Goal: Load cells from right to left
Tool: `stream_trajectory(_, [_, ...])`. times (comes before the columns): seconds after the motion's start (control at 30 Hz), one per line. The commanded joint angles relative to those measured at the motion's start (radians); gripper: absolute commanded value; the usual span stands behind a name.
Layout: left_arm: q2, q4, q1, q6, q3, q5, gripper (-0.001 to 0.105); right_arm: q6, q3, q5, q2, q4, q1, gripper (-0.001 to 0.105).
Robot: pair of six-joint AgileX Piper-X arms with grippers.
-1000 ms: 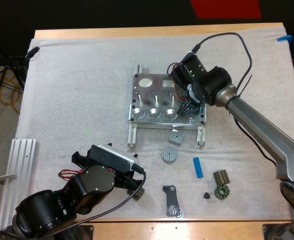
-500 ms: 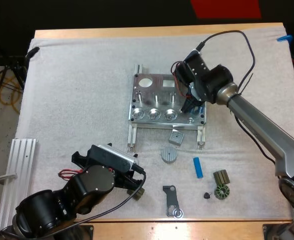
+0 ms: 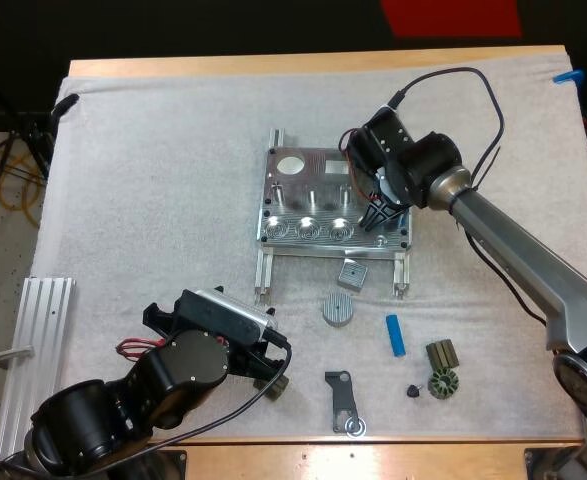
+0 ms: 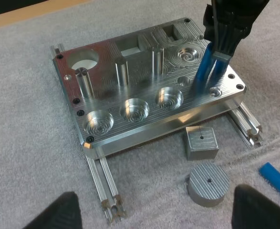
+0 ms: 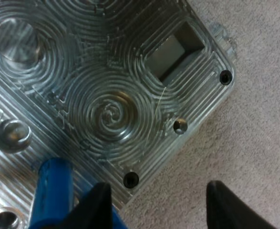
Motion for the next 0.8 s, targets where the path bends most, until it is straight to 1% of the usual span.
stream_trajectory(0.0, [-0.005, -0.001, 0.0, -0.002, -0.005, -0.023, 0.065, 0.004, -0.001, 0.005, -0.007, 0.002, -0.003, 0.044])
stream_trajectory(0.17, [-0.005, -0.001, 0.0, 0.024, -0.005, -0.023, 0.065, 0.007, -0.001, 0.023, -0.034, -0.001, 0.002, 0.044])
stream_trajectory(0.23, [-0.005, -0.001, 0.0, 0.028, -0.005, -0.023, 0.065, 0.03, -0.001, 0.017, -0.05, -0.005, 0.003, 0.044])
stream_trajectory(0.3, [-0.005, -0.001, 0.0, 0.028, -0.005, -0.023, 0.065, 0.064, -0.001, -0.039, -0.072, 0.005, 0.002, 0.044])
stream_trajectory(0.37, [-0.005, -0.001, 0.0, 0.028, -0.005, -0.023, 0.065, 0.078, -0.001, -0.07, -0.086, 0.021, 0.002, 0.044])
stream_trajectory(0.5, [-0.005, -0.001, 0.0, 0.028, -0.005, -0.023, 0.065, 0.091, -0.001, -0.092, -0.094, 0.07, 0.002, 0.044])
stream_trajectory(0.67, [-0.005, -0.001, 0.0, 0.028, -0.005, -0.023, 0.065, 0.094, 0.018, -0.137, -0.094, 0.069, 0.002, 0.044])
stream_trajectory(0.77, [-0.005, -0.001, 0.0, 0.028, -0.005, -0.023, 0.065, 0.094, 0.045, -0.135, -0.094, 0.061, 0.002, 0.044])
